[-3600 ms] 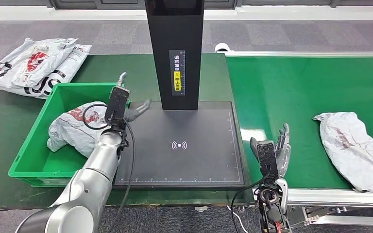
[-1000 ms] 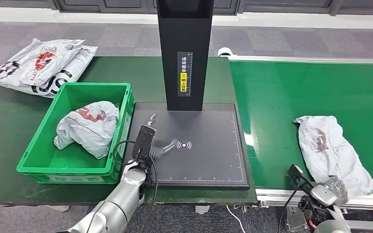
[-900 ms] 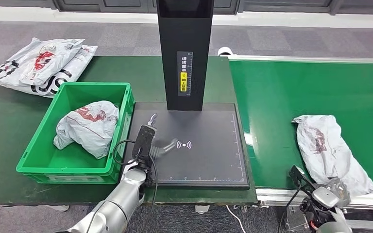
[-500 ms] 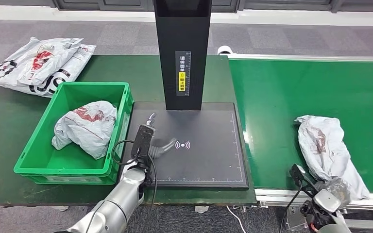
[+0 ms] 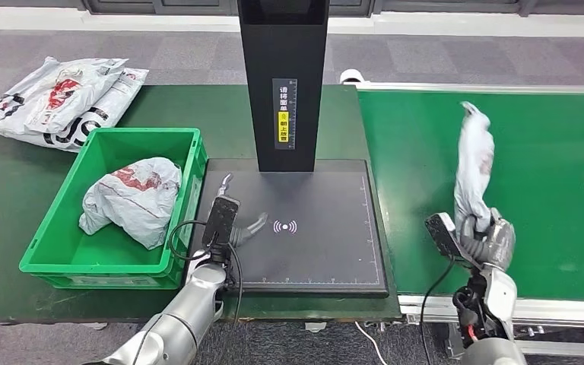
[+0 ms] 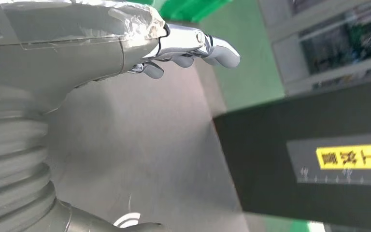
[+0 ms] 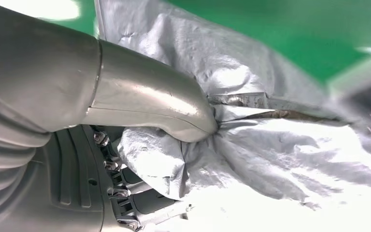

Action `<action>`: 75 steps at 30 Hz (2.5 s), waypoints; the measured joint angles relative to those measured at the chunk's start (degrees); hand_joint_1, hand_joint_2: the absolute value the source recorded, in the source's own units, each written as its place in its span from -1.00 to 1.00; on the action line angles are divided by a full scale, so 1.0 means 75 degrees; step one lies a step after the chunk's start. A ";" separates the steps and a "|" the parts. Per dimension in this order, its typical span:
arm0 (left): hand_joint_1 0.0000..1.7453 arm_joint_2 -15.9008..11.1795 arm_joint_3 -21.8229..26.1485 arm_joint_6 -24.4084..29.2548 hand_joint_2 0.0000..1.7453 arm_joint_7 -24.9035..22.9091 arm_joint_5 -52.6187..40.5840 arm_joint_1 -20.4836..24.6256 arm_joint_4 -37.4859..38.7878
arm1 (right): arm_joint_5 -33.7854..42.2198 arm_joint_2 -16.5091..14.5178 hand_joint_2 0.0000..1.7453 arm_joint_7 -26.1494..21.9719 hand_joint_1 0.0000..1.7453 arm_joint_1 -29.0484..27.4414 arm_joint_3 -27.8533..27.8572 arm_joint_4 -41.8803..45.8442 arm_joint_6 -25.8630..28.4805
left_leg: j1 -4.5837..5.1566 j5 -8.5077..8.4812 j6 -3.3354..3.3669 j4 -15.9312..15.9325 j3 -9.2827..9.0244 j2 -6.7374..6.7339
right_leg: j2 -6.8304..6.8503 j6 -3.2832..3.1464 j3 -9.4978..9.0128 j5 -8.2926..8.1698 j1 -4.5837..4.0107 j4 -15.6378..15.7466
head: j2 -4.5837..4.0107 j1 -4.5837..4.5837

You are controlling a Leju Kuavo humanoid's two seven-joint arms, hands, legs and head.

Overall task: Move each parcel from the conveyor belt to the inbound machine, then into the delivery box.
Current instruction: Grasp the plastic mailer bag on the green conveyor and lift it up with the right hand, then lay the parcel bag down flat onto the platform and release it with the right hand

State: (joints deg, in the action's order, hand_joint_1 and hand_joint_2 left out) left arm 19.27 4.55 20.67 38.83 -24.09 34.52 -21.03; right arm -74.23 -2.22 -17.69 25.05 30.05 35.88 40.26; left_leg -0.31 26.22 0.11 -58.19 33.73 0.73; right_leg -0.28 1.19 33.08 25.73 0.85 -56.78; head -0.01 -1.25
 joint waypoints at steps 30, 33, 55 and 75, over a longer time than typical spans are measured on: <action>-1.00 -0.0033 0.0000 0.0612 1.00 0.0110 -0.0378 0.0178 -0.0226 | 0.0487 -0.2427 1.00 0.1210 1.00 -0.0710 -0.5318 0.0268 -0.2210 | -0.0005 -0.0009 -0.0025 0.0003 0.0030 0.0000 | -0.0001 -0.0027 0.0049 0.0014 -0.0002 -0.0026 | 0.0001 0.0000; -1.00 -0.0044 0.0000 0.0612 1.00 0.0135 -0.0361 0.0179 -0.0232 | 0.0368 -0.2416 1.00 0.1272 1.00 -0.0668 -0.5497 0.0157 -0.2423 | -0.0005 -0.0009 -0.0025 0.0003 0.0029 -0.0002 | -0.0001 -0.0027 0.0048 0.0013 -0.0002 -0.0026 | 0.0001 0.0000; -1.00 -0.0151 -0.0749 0.2093 1.00 0.0188 0.0958 -0.0637 -0.2506 | 0.3354 -0.2019 1.00 -0.0762 -1.00 -0.1132 -0.6168 0.1008 -0.1615 | -0.0002 -0.0007 -0.0029 0.0002 0.0030 -0.0008 | -0.0006 -0.0034 0.0056 0.0012 -0.0001 -0.0027 | 0.0001 0.0000; -1.00 -0.0239 -0.1384 0.2553 1.00 0.0186 -0.1024 -0.0757 -0.2644 | 0.5614 -0.1817 1.00 -0.1664 -1.00 -0.1620 -0.5005 0.3175 -0.1664 | -0.0001 -0.0006 -0.0029 0.0002 0.0036 -0.0010 | -0.0007 -0.0034 0.0062 0.0012 0.0001 -0.0027 | 0.0001 0.0000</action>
State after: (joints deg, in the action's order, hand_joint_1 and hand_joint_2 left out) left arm 17.47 -5.83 39.82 40.23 -31.77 28.84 -40.87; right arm -32.13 -15.85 -30.17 12.90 -7.48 59.69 27.78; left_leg -0.32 26.17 -0.11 -58.18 34.00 0.65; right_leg -0.33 0.94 33.55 25.82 0.85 -56.98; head 0.00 -1.25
